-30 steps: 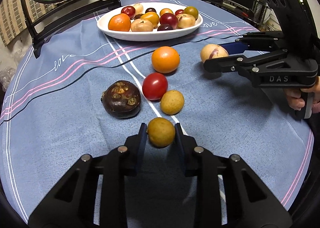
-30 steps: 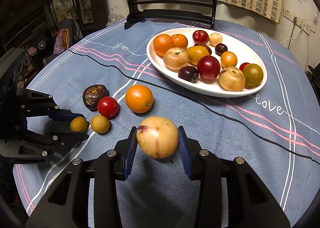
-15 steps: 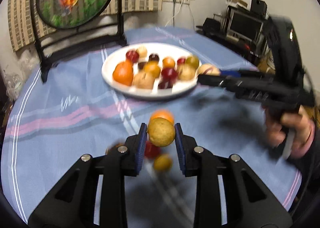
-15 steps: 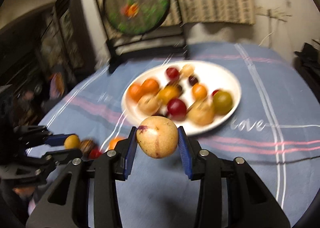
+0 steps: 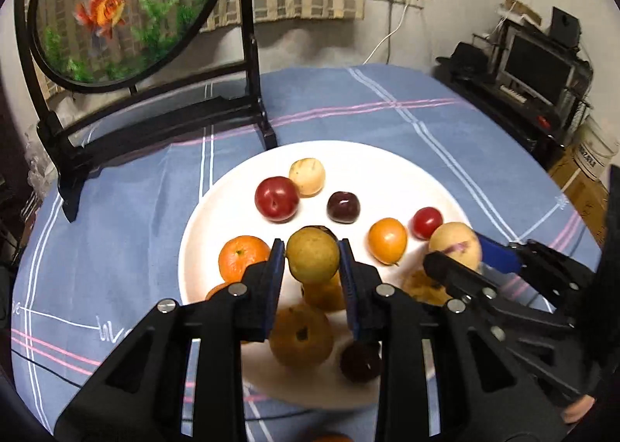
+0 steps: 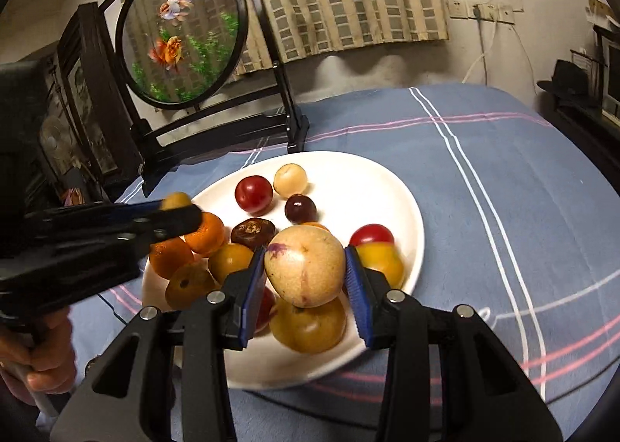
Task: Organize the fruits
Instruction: 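Carry the yellow fruit and pale pear onto the plate and release them, then move both tools back toward the remaining fruit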
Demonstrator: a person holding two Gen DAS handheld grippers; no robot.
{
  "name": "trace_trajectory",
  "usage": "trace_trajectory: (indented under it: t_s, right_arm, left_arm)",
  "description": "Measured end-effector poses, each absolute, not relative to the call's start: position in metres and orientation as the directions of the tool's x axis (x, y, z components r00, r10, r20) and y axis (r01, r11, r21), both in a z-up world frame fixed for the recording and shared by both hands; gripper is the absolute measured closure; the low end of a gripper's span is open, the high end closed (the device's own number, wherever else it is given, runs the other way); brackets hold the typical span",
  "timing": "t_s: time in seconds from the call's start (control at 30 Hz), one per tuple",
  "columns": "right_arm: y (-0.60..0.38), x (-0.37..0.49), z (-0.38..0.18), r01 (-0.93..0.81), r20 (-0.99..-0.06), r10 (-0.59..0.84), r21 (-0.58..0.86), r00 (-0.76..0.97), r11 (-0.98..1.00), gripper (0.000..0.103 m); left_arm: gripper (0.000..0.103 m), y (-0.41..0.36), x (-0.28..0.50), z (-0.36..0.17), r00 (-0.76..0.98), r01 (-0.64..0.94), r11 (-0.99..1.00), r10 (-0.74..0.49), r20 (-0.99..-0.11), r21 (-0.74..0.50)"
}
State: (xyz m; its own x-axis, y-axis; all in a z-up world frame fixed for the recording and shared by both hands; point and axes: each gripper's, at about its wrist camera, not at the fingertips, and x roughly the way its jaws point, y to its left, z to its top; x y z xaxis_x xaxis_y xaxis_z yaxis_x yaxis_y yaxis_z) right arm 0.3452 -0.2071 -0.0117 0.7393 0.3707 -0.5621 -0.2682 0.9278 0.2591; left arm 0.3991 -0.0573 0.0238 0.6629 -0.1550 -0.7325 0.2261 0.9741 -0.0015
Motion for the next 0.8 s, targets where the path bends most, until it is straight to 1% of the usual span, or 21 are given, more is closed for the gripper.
trace_trajectory:
  t_s: [0.07, 0.1, 0.13, 0.17, 0.2, 0.27, 0.33, 0.37, 0.4, 0.5, 0.57, 0.63, 0.7, 0.73, 0.8]
  right_arm:
    - [-0.205, 0.346, -0.012, -0.280, -0.563, 0.374, 0.249, 0.737, 0.927, 0.059]
    - [-0.204, 0.346, -0.011, -0.283, -0.561, 0.373, 0.243, 0.739, 0.928, 0.056]
    - [-0.203, 0.345, -0.009, -0.288, -0.556, 0.373, 0.237, 0.743, 0.928, 0.050]
    - [-0.204, 0.343, -0.006, -0.290, -0.545, 0.375, 0.239, 0.750, 0.927, 0.043]
    - [-0.207, 0.340, -0.002, -0.296, -0.525, 0.385, 0.249, 0.759, 0.922, 0.040]
    - [-0.211, 0.335, 0.006, -0.305, -0.497, 0.404, 0.270, 0.768, 0.913, 0.040]
    - [-0.212, 0.327, 0.016, -0.314, -0.473, 0.417, 0.284, 0.776, 0.906, 0.040]
    - [-0.211, 0.322, 0.020, -0.322, -0.464, 0.423, 0.283, 0.778, 0.903, 0.040]
    - [-0.207, 0.315, 0.024, -0.339, -0.458, 0.432, 0.273, 0.777, 0.900, 0.040]
    - [-0.190, 0.297, 0.030, -0.385, -0.472, 0.451, 0.235, 0.758, 0.893, 0.040]
    - [-0.173, 0.280, 0.028, -0.428, -0.504, 0.478, 0.220, 0.720, 0.877, 0.040]
    - [-0.158, 0.266, 0.024, -0.482, -0.527, 0.518, 0.216, 0.674, 0.849, 0.040]
    - [-0.139, 0.247, 0.017, -0.553, -0.570, 0.545, 0.181, 0.615, 0.813, 0.040]
    - [-0.130, 0.239, 0.013, -0.583, -0.592, 0.551, 0.160, 0.589, 0.796, 0.040]
    - [-0.114, 0.227, 0.005, -0.629, -0.636, 0.554, 0.135, 0.537, 0.765, 0.039]
  left_arm:
    - [0.074, -0.058, 0.404, 0.018, 0.659, 0.214, 0.977, -0.135, -0.740, 0.012]
    - [0.063, -0.058, 0.405, 0.017, 0.659, 0.207, 0.978, -0.130, -0.741, 0.012]
    - [0.046, -0.058, 0.404, 0.018, 0.665, 0.194, 0.981, -0.120, -0.737, 0.016]
    - [0.041, -0.055, 0.402, 0.021, 0.683, 0.174, 0.984, -0.101, -0.724, 0.027]
    - [0.035, -0.052, 0.398, 0.025, 0.701, 0.161, 0.986, -0.091, -0.707, 0.033]
    - [0.028, -0.041, 0.384, 0.036, 0.720, 0.142, 0.990, -0.084, -0.689, 0.027]
    - [0.014, -0.026, 0.363, 0.048, 0.748, 0.114, 0.993, -0.076, -0.659, 0.014]
    - [0.010, -0.018, 0.349, 0.054, 0.767, 0.095, 0.995, -0.060, -0.639, 0.022]
    - [0.003, -0.009, 0.331, 0.059, 0.787, 0.072, 0.997, -0.032, -0.616, 0.040]
    - [0.002, 0.017, 0.289, 0.059, 0.818, -0.005, 0.997, 0.046, -0.574, 0.072]
    - [0.002, 0.032, 0.273, 0.054, 0.820, -0.029, 0.999, 0.050, -0.570, 0.046]
    - [0.002, 0.048, 0.263, 0.043, 0.810, -0.051, 0.999, 0.046, -0.584, 0.008]
    - [0.002, 0.064, 0.257, 0.030, 0.794, -0.072, 0.996, 0.032, -0.607, -0.043]
    - [0.002, 0.074, 0.257, 0.020, 0.768, -0.112, 0.992, 0.046, -0.639, -0.063]
    - [0.002, 0.084, 0.260, 0.012, 0.731, -0.175, 0.983, 0.093, -0.676, -0.054]
